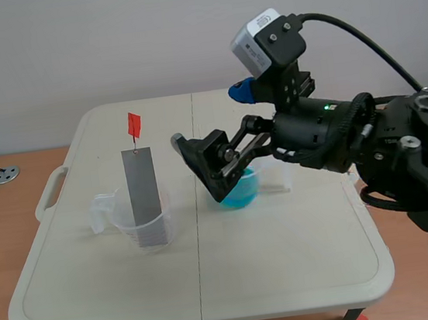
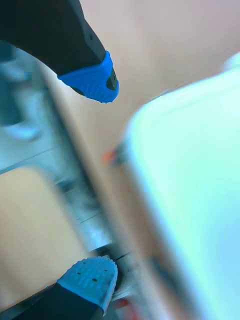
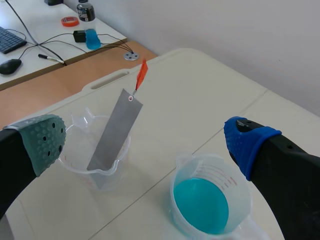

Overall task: Hold the metal plate by the orange handle, dip it into the blue solution, take it out and point at it, then put the plate back in the beaker on the left.
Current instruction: 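Return to the home posture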

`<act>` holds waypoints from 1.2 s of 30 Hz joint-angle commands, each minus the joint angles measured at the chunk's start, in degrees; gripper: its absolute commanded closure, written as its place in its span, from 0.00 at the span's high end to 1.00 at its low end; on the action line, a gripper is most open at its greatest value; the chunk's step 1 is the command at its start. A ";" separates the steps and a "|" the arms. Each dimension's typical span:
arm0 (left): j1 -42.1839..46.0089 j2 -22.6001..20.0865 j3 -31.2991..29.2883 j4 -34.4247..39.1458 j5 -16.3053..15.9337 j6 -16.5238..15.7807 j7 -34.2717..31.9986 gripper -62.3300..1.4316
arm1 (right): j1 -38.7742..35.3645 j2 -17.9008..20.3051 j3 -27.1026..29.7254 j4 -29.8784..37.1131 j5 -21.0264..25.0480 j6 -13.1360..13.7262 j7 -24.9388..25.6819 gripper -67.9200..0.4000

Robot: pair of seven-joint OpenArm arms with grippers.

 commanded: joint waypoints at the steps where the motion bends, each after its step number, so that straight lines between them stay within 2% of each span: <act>1: -1.44 -0.74 -1.05 3.54 -0.33 0.07 -0.98 1.00 | -0.48 1.62 1.20 1.92 1.97 0.17 0.66 0.98; 6: -6.73 -3.89 -1.40 9.86 -0.39 -0.26 -0.96 1.00 | -4.20 5.92 4.15 4.50 4.52 0.46 0.68 0.98; 9: -9.92 -5.22 -1.29 11.96 -1.73 -0.72 -0.94 1.00 | -6.43 8.26 6.10 5.88 6.97 0.52 0.70 0.98; 12: -13.00 -6.03 -0.61 12.96 -1.97 -2.34 -0.94 1.00 | -8.68 10.23 8.15 7.37 8.96 0.66 0.90 0.98; 15: -15.78 -6.16 1.31 13.03 -2.14 -3.54 -0.98 1.00 | -10.99 11.93 10.23 9.22 10.73 0.66 1.09 0.98; 19: -18.62 -6.19 5.35 13.03 -2.12 -3.61 -2.21 1.00 | -14.38 13.77 12.76 11.19 12.09 0.66 1.09 0.98; 24: -21.16 -6.19 9.64 13.05 -2.10 -3.61 -5.92 1.00 | -18.23 15.02 15.52 11.93 12.61 0.66 1.57 0.98; 36: -26.64 -8.66 15.34 14.10 -2.12 -3.63 -4.61 1.00 | -24.94 14.99 20.20 13.94 12.59 1.55 4.68 0.98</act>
